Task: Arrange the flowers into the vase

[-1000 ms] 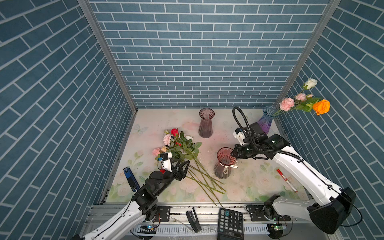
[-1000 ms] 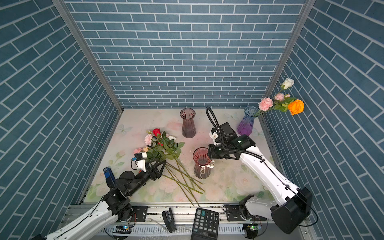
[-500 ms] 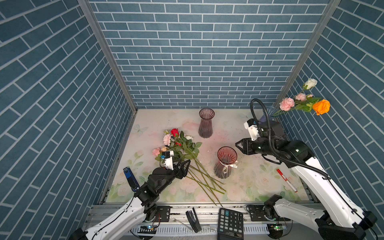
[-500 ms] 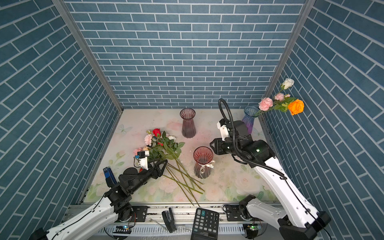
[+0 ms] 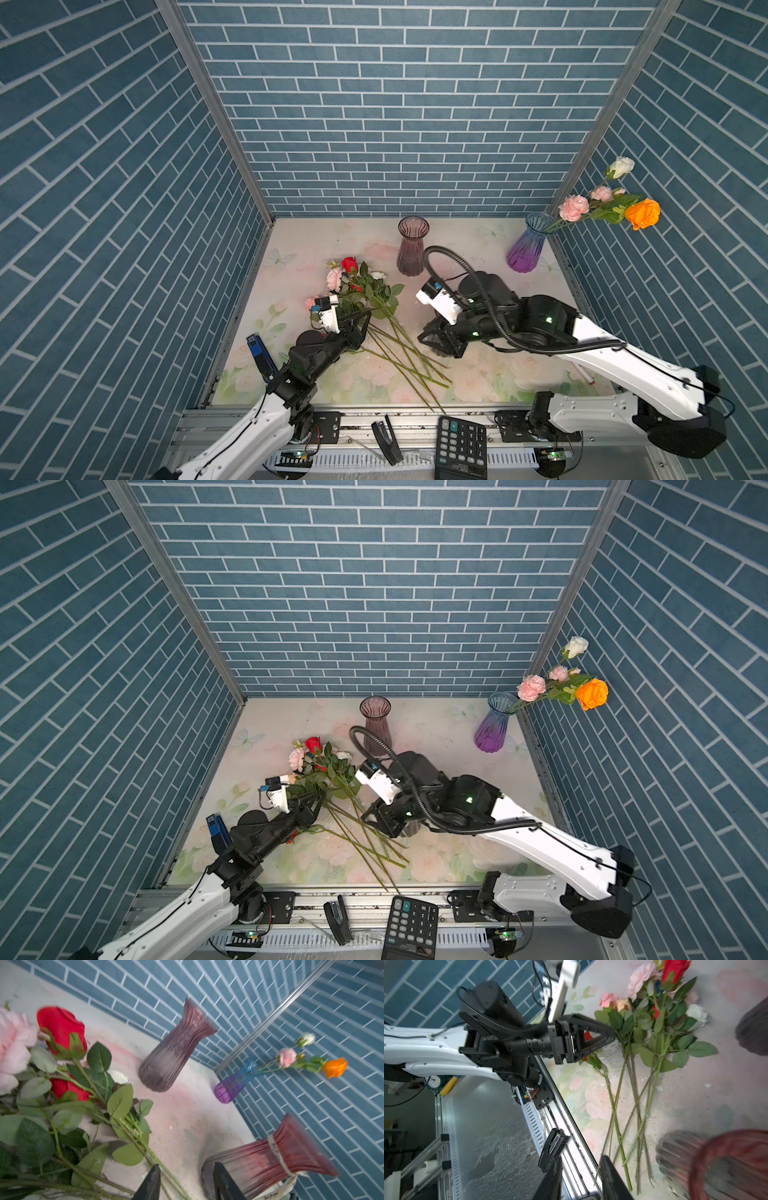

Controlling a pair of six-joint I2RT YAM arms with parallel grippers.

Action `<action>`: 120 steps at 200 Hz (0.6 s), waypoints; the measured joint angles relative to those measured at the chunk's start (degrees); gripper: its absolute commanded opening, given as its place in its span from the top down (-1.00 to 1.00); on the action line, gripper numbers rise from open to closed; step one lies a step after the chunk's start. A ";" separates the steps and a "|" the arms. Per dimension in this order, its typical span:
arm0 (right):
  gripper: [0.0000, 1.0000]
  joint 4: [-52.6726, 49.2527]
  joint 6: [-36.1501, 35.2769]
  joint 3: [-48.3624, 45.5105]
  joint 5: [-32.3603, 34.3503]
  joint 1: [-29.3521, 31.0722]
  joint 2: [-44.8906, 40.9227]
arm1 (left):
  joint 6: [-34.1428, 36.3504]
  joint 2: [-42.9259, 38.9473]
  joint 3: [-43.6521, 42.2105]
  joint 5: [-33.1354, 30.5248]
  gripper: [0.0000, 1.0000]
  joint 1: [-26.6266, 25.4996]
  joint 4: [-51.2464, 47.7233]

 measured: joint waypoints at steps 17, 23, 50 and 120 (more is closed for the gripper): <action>0.33 1.88 -0.55 0.00 0.39 2.51 6.36 | -1.09 -11.52 -1.14 -2.05 -0.17 0.15 -4.76; 0.35 2.27 -0.57 0.04 0.52 3.06 8.81 | -1.33 -15.74 -1.49 -3.04 -0.19 0.20 -6.86; 0.36 3.58 -0.52 0.11 1.90 4.00 18.91 | -1.84 -23.85 -2.10 -5.20 -0.21 0.50 -13.27; 0.35 6.16 0.04 0.22 0.94 -0.57 34.29 | -1.70 -13.31 -2.10 -4.42 -0.22 0.55 -14.03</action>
